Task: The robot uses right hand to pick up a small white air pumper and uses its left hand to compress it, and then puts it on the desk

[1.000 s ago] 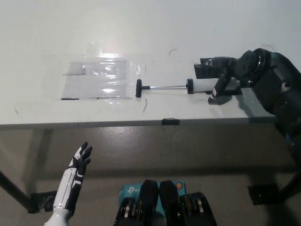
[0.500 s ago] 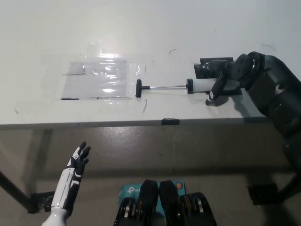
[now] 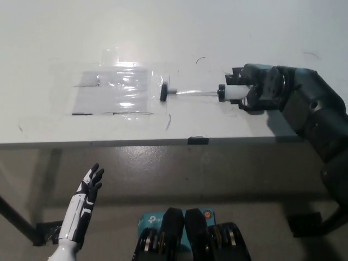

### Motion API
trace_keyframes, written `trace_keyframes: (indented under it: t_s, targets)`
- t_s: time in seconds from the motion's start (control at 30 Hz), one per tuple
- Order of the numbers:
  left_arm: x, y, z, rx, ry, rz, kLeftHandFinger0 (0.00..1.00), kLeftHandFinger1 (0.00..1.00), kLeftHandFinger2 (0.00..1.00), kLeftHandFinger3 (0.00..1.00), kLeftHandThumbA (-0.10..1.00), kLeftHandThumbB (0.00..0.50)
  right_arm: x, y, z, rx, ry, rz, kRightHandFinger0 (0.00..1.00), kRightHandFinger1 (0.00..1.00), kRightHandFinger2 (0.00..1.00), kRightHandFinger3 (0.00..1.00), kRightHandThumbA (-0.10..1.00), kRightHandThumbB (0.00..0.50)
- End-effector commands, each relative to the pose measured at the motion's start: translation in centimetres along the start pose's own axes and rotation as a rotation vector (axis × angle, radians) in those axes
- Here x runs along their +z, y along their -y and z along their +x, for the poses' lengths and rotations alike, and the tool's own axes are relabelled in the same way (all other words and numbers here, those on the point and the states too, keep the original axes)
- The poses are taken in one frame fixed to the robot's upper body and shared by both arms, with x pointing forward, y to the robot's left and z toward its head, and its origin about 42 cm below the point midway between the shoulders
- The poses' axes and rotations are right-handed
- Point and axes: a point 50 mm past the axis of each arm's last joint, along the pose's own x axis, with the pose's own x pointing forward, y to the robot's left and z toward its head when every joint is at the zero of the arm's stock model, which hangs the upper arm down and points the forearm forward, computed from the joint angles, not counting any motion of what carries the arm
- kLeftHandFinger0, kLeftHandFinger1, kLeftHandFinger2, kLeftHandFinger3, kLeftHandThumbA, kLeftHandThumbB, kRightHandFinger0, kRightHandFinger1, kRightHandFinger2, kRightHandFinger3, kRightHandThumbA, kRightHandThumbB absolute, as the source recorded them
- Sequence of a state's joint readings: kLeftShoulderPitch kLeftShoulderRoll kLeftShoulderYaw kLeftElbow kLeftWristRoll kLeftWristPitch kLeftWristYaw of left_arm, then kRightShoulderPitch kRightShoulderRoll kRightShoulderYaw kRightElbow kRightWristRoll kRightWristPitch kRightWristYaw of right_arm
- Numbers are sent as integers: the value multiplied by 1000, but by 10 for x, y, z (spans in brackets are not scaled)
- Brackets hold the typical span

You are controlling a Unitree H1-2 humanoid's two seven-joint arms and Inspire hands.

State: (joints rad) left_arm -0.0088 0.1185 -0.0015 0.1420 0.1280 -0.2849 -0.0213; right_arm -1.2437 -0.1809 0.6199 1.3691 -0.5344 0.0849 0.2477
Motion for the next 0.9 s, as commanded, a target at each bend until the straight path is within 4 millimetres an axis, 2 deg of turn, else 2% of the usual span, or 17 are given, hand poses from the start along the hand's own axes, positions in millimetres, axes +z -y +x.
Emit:
trace_keyframes:
  t_s: [0.0,0.03,0.07,0.1,0.13,0.2,0.3,0.37,0.4,0.53,0.6,0.63,0.67,0.7,0.77,0.83,0.87]
  targets:
    - [12,-10,6,15,84,23,1000,1000,1000,1000,1000,51,-6,13,-2,-182,22,-50,0,279,598,538,-100,209]
    - [12,-10,6,16,86,24,1000,1000,1000,1000,1000,50,-8,12,-2,-197,33,-45,0,361,713,686,-100,213]
    - [12,-10,6,17,84,17,1000,1000,1000,1000,1000,51,-10,13,-2,-211,48,-31,0,405,766,816,-100,194]
    - [12,-10,6,17,85,18,1000,1000,1000,1000,1000,51,-10,13,-2,-221,57,-25,0,420,787,904,-100,200]
    - [12,-10,6,17,85,19,1000,1000,1000,1000,1000,51,-11,13,-2,-226,62,-21,2,431,798,930,-100,203]
    - [12,-10,6,17,83,18,1000,1000,1000,1000,1000,52,-12,13,-3,-234,69,-11,19,439,794,904,-100,204]
    - [12,-11,7,17,82,21,1000,1000,1000,1000,1000,50,-13,14,-3,-252,78,2,0,376,729,860,-100,206]
    - [12,-11,8,16,84,23,1000,1000,1000,1000,1000,46,-14,14,-3,-269,88,3,0,392,746,879,-100,222]
    - [13,-11,8,17,82,21,1000,1000,1000,1000,1000,46,-15,14,-3,-282,95,1,0,389,753,890,-100,213]
    - [12,-11,8,19,88,19,1000,1000,1000,1000,1000,41,-13,16,-4,-313,125,6,0,305,697,892,-100,201]
    - [13,-11,8,16,88,18,1000,1000,1000,1000,1000,42,-12,18,-6,-341,151,-2,10,395,795,841,-100,187]
    - [13,-12,10,19,91,19,1000,1000,1000,1000,1000,44,-10,22,-7,-366,170,4,9,477,882,832,-100,166]
    - [13,-13,12,19,92,20,1000,1000,1000,1000,1000,46,-9,24,-7,-376,181,9,70,586,957,828,-100,155]
    - [13,-13,11,20,93,25,1000,1000,1000,1000,1000,48,-8,26,-8,-390,198,18,89,633,974,834,-100,134]
    - [13,-12,10,19,92,22,1000,1000,1000,1000,1000,45,-6,29,-9,-401,213,39,118,661,951,836,-100,103]
    - [12,-12,10,20,91,14,1000,1000,1000,1000,1000,47,-5,31,-10,-412,230,41,137,643,930,823,-100,102]
    - [12,-12,10,20,92,13,1000,1000,1000,1000,1000,48,-5,33,-11,-422,242,38,149,627,926,772,-100,111]
